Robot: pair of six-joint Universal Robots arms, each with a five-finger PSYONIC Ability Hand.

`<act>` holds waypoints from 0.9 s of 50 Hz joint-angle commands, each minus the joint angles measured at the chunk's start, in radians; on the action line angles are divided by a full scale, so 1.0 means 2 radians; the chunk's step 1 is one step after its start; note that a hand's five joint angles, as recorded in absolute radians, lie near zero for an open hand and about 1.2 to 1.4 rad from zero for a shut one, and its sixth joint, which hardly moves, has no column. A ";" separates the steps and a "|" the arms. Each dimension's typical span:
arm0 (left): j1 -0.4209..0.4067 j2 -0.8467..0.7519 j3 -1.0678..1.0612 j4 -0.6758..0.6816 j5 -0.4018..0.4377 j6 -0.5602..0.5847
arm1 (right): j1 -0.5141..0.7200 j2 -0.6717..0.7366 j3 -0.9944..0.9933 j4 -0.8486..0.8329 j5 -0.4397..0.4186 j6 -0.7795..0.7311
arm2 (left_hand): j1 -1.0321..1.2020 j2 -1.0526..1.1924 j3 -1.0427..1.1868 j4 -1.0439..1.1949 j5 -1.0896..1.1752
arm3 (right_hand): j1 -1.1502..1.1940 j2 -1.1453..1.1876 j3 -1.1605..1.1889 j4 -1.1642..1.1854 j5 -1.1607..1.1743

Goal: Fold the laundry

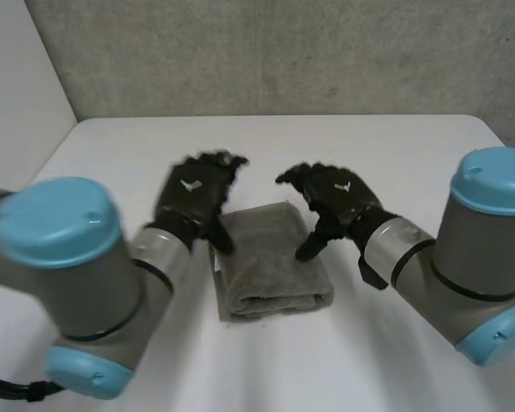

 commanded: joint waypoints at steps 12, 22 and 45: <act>-0.016 -0.088 0.042 -0.068 -0.058 -0.027 | 0.012 0.112 -0.068 0.053 0.008 -0.109 | 0.003 0.006 0.005 0.005 -0.013 | -0.017 -0.024 -0.017 -0.028 -0.029; -0.010 0.024 0.050 -0.070 -0.057 -0.027 | 0.004 -0.019 -0.075 0.049 0.069 -0.101 | 0.003 0.006 0.005 0.005 -0.013 | -0.017 -0.024 -0.017 -0.028 -0.029; 0.122 0.173 0.151 -0.239 -0.013 0.019 | -0.050 -0.131 -0.162 0.185 0.212 -0.100 | 0.001 0.004 0.003 0.003 -0.015 | -0.017 -0.024 -0.017 -0.028 -0.029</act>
